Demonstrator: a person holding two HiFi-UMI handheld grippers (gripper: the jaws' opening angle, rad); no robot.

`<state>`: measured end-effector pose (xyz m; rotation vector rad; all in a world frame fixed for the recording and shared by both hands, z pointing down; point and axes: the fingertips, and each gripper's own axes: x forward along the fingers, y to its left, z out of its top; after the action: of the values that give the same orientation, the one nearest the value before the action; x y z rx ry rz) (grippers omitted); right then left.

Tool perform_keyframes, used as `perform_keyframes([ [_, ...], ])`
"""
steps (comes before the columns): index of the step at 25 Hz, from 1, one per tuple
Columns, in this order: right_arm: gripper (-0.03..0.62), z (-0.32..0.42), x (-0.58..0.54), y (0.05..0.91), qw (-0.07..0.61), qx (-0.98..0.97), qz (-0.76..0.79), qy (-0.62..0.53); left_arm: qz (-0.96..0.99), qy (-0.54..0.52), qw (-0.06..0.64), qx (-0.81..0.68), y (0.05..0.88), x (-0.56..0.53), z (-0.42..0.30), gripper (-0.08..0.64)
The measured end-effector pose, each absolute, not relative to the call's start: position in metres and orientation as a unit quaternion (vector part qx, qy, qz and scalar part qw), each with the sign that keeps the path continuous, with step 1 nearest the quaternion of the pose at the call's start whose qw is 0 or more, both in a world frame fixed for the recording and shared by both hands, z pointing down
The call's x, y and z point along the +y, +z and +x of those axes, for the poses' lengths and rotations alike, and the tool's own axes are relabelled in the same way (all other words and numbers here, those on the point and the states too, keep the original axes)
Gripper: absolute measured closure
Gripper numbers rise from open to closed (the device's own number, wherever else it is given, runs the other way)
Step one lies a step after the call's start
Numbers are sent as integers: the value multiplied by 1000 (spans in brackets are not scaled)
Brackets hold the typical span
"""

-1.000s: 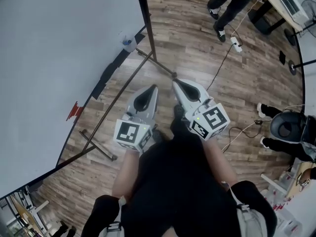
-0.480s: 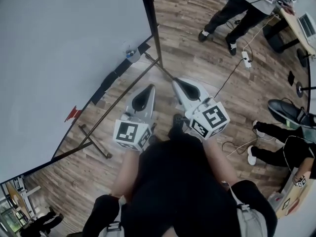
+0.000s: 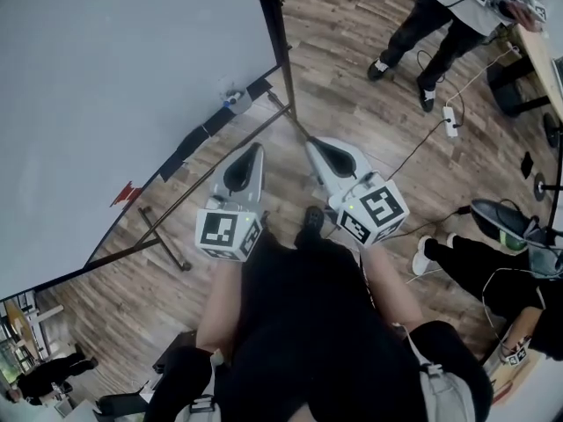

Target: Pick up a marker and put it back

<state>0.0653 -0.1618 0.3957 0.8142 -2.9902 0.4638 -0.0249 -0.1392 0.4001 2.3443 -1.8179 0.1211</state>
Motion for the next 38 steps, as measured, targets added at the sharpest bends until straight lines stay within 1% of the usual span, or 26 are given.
perform_keyframes([
  [10, 591, 50, -173, 398, 13, -944, 297, 141, 785, 49, 78, -612, 413, -172, -79, 546],
  [19, 591, 33, -191, 385, 19, -924, 362, 121, 806, 96, 68, -580, 441, -210, -121, 543],
  [21, 591, 30, -195, 387, 21, -920, 373, 121, 810, 107, 66, -573, 449, -218, -128, 526],
  [23, 591, 29, -198, 388, 23, -915, 383, 123, 813, 121, 64, -567, 457, -225, -132, 466],
  [24, 591, 29, -200, 388, 23, -913, 388, 124, 814, 128, 62, -562, 460, -228, -132, 460],
  [29, 591, 26, -206, 385, 22, -905, 406, 123, 820, 163, 48, -547, 476, -238, -137, 439],
  [38, 591, 18, -212, 391, 26, -896, 424, 129, 822, 206, 54, -527, 509, -246, -150, 437],
])
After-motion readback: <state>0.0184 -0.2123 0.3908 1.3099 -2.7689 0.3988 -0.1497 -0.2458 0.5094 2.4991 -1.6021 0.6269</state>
